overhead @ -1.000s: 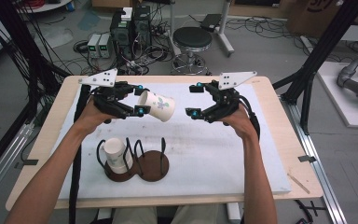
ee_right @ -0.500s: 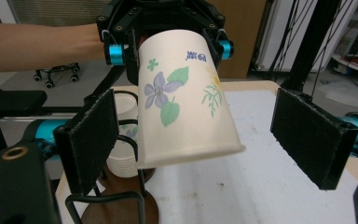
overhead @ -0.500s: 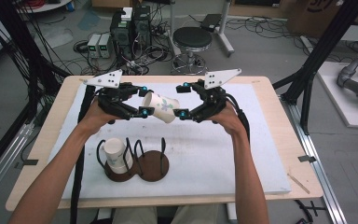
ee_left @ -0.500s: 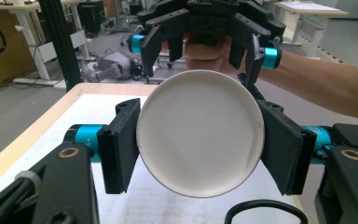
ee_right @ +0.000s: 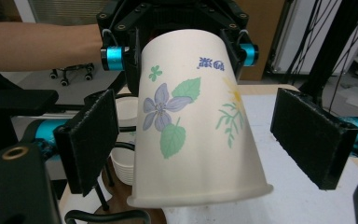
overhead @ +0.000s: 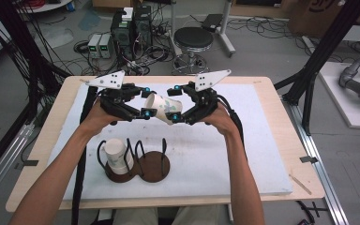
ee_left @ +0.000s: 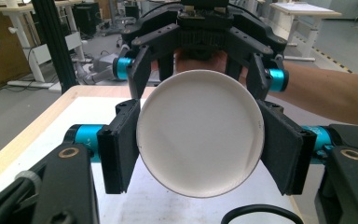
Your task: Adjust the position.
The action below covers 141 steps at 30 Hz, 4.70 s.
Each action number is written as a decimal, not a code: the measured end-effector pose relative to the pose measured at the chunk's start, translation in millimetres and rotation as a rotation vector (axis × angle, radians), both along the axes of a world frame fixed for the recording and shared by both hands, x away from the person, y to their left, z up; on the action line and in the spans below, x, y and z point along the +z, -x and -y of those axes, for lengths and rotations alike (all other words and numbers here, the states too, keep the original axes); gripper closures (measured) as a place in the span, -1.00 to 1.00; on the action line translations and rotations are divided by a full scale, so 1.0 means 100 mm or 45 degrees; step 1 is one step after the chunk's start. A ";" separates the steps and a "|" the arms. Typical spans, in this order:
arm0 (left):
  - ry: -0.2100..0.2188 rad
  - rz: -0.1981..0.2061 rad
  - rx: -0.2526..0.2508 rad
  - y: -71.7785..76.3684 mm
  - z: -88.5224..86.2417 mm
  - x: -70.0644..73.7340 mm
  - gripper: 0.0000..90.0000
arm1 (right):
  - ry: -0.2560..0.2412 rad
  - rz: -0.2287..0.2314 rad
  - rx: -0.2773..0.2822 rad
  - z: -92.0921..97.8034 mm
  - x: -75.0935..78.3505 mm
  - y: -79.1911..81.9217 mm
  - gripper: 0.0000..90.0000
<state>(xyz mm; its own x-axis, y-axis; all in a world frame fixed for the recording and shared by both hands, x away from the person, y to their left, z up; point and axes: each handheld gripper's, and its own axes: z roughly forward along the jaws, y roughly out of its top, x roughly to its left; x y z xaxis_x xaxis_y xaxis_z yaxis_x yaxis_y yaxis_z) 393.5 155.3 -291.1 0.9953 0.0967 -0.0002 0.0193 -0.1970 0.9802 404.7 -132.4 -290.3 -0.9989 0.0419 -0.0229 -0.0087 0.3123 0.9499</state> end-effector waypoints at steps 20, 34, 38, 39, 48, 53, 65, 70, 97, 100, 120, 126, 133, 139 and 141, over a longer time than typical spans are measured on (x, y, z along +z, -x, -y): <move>0.031 -0.006 -0.028 0.04 -0.01 0.04 -0.23 | 0.055 -0.049 0.095 -0.17 -0.14 -0.04 -0.61; 0.031 -0.006 -0.033 0.04 -0.02 0.04 -0.22 | 0.065 -0.053 0.116 -0.18 -0.15 -0.05 -0.39; 0.026 -0.009 -0.034 0.03 -0.03 0.03 -0.21 | 0.070 -0.054 0.112 -0.17 -0.15 -0.05 -0.36; 0.021 -0.009 -0.032 0.03 -0.02 0.03 -0.21 | 0.069 -0.052 0.111 -0.17 -0.15 -0.05 -0.35; 0.008 -0.001 0.007 0.02 -0.01 0.02 -0.52 | 0.085 -0.042 0.082 -0.15 -0.15 -0.04 -0.34; 0.017 -0.002 0.022 0.01 -0.01 0.01 -0.93 | 0.098 -0.046 0.067 -0.13 -0.14 -0.04 -0.34; -0.039 0.006 0.034 0.02 -0.01 0.01 -0.96 | 0.134 -0.031 0.033 -0.10 -0.13 -0.03 -0.34; -0.099 0.001 0.035 0.01 -0.04 0.00 -0.96 | 0.187 -0.017 0.000 -0.08 -0.13 -0.03 -0.34; -0.458 0.056 0.069 -0.03 -0.04 0.14 -0.96 | 0.527 0.037 -0.099 -0.17 -0.06 -0.01 -0.34; -0.513 0.059 0.076 -0.04 -0.03 0.14 -0.96 | 0.572 0.043 -0.105 -0.19 -0.05 -0.01 -0.34; -0.794 0.044 0.036 -0.08 0.08 0.20 -0.96 | 0.791 0.082 -0.138 -0.31 -0.03 0.00 -0.34; -0.819 0.009 0.020 -0.12 0.09 0.17 -0.95 | 0.823 0.097 -0.127 -0.35 0.00 0.00 -0.34; -0.816 -0.015 0.007 -0.16 0.12 0.14 -0.95 | 0.829 0.088 -0.110 -0.36 0.00 -0.01 -0.34; -0.805 -0.027 -0.009 -0.18 0.14 0.15 -0.95 | 0.829 0.087 -0.100 -0.37 0.00 -0.03 -0.34; -0.805 -0.031 -0.015 -0.20 0.15 0.14 -0.95 | 0.828 0.081 -0.097 -0.37 0.00 -0.03 -0.34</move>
